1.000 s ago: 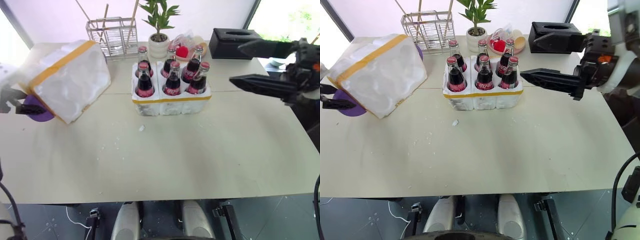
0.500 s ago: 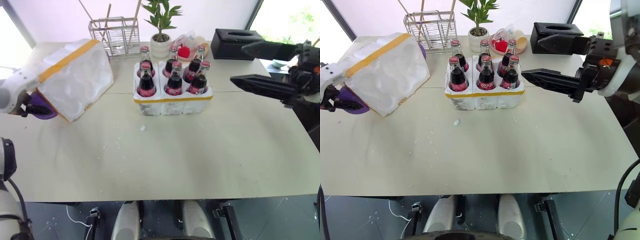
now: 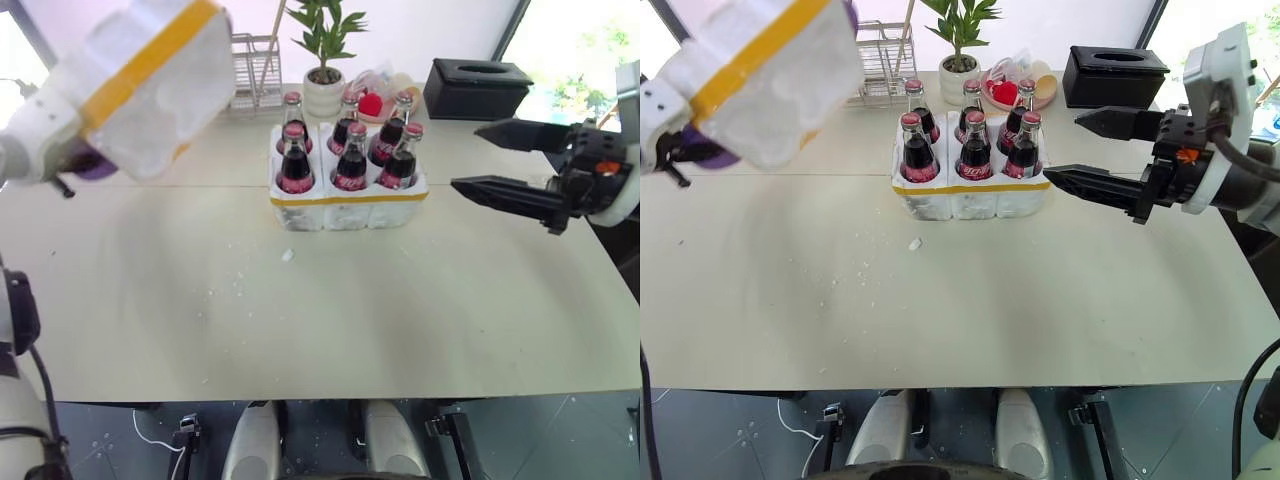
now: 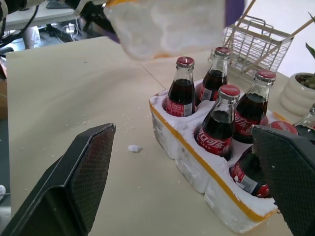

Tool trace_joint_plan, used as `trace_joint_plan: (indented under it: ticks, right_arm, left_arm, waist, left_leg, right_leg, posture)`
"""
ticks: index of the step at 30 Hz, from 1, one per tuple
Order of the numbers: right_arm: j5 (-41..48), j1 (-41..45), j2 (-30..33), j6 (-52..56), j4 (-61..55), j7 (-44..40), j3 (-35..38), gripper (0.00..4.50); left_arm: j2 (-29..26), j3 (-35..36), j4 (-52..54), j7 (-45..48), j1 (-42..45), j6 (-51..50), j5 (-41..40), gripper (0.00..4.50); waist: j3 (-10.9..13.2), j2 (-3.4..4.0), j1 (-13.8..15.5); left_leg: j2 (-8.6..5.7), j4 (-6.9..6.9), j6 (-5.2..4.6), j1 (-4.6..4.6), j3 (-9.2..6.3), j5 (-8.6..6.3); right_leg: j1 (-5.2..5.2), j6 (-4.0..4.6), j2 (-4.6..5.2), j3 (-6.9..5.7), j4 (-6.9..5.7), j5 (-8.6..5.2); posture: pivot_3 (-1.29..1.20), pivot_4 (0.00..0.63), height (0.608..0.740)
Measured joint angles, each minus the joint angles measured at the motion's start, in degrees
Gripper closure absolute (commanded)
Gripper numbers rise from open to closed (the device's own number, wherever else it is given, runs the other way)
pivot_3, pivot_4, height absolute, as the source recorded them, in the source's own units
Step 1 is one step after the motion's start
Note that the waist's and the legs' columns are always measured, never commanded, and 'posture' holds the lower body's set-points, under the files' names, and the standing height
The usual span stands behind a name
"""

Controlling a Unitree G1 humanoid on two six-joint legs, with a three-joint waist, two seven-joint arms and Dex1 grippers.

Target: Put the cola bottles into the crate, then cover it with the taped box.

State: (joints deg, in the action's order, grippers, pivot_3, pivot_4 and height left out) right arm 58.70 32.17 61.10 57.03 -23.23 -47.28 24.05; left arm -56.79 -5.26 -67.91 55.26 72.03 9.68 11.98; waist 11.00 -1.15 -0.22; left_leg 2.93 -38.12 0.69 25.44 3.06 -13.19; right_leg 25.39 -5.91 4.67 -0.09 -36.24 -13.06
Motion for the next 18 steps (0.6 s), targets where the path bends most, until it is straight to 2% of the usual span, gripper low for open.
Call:
trace_joint_plan:
  ticks: [4, 10, 14, 18]
  right_arm:
    - [0.43, -2.58, -0.07, 0.03, -0.66, 1.01, 0.31, 0.00]
    - [2.31, -6.00, -1.54, 0.10, -1.96, 3.73, 1.74, 0.00]
    - [3.46, -7.79, -1.68, 0.10, -2.56, 5.67, 2.90, 0.00]
    - [4.95, -9.18, -2.03, 0.10, -2.69, 7.91, 4.72, 0.00]
  left_arm:
    - [3.23, 1.88, 8.46, -5.04, -0.03, 5.91, -1.59, 3.84]
    - [11.45, -0.41, 29.36, -10.97, -3.34, 7.80, 0.36, 3.84]
    - [13.00, -4.38, 40.10, -14.67, -5.56, 5.39, 7.50, 3.84]
    - [11.35, -9.43, 47.28, -20.24, -8.14, 6.22, 19.32, 3.84]
  waist:
    - [0.01, -0.04, 0.46]
    - [0.00, -0.05, 0.99]
    - [0.00, -0.04, 0.64]
    - [-0.02, 0.00, 0.62]
  left_leg:
    - [-0.01, -0.03, 0.00, -0.01, 0.01, 0.00]
    - [-0.06, -0.10, 0.00, -0.02, 0.01, 0.01]
    - [-0.05, -0.09, -0.01, -0.08, 0.01, 0.01]
    - [-0.04, -0.08, -0.01, -0.12, -0.01, 0.01]
  right_leg:
    - [-0.01, -0.08, -0.01, 0.02, -0.01, 0.05]
    - [-0.09, -0.19, -0.01, 0.07, -0.01, 0.12]
    - [-0.08, -0.20, -0.06, 0.10, -0.02, 0.13]
    - [-0.11, -0.20, -0.09, 0.11, -0.04, 0.13]
  posture:
    - [0.00, 0.150, 0.740]
    - [0.00, 0.150, 0.740]
    - [0.00, 0.150, 0.740]
    - [0.00, 0.150, 0.740]
